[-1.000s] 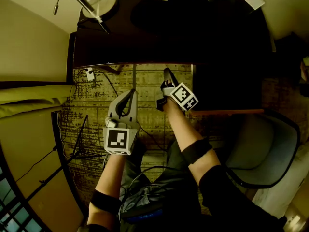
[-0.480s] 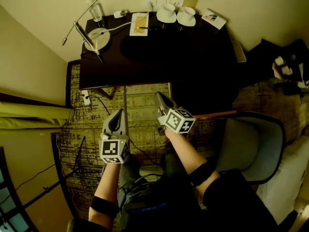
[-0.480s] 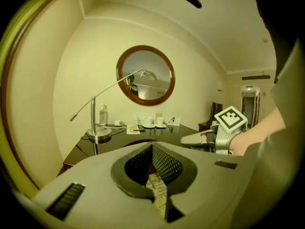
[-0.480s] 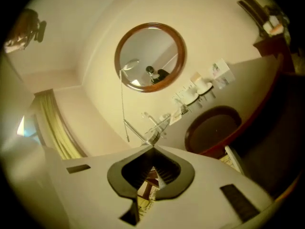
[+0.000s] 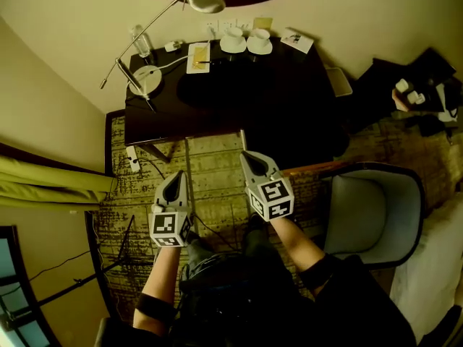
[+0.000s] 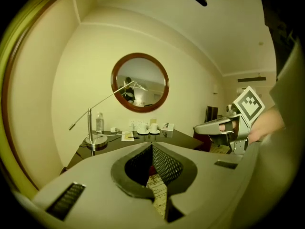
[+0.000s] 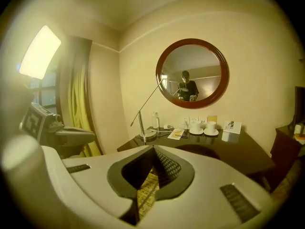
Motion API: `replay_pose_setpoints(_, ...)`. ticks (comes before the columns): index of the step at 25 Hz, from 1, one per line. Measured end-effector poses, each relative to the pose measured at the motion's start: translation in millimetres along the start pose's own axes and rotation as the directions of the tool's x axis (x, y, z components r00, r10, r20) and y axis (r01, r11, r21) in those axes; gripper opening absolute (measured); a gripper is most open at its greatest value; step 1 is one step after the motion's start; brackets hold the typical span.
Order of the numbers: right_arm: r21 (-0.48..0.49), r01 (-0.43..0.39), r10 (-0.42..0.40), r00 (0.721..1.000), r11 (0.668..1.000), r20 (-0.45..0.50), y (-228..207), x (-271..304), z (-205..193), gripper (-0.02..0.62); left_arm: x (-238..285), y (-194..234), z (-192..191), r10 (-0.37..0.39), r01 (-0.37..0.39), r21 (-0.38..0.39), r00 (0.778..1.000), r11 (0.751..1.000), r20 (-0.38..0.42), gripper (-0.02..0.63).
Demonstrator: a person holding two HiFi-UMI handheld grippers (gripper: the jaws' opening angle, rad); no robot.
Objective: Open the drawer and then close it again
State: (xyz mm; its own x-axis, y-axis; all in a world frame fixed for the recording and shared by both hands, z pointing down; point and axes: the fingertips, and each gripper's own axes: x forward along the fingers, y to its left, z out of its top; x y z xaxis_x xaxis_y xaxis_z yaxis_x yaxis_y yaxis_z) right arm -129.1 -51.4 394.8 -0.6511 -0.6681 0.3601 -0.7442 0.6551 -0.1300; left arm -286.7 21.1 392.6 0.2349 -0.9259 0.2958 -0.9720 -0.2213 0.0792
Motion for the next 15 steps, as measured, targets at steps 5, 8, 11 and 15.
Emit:
replay_pose_setpoints(5,0.011,0.021,-0.022,0.999,1.0,0.033,-5,-26,8,0.0,-9,-20,13,0.0,0.0,0.014,1.0,1.0,0.004,0.0)
replay_pose_setpoints(8,0.034,0.036,-0.037,0.998,0.999,0.042,-18,-34,8,0.0,-6,-27,16,-0.004,0.004,0.047,1.0,0.999,0.006,0.0)
replay_pose_setpoints(11,0.045,0.049,-0.05,0.998,0.998,0.036,-32,-41,2,0.0,-2,-35,20,-0.001,0.001,0.031,1.0,1.0,0.015,0.0)
replay_pose_setpoints(15,0.048,0.063,-0.064,0.997,0.997,0.031,-49,-48,-4,0.0,6,-48,23,-0.003,0.003,0.029,1.0,1.0,0.023,0.0)
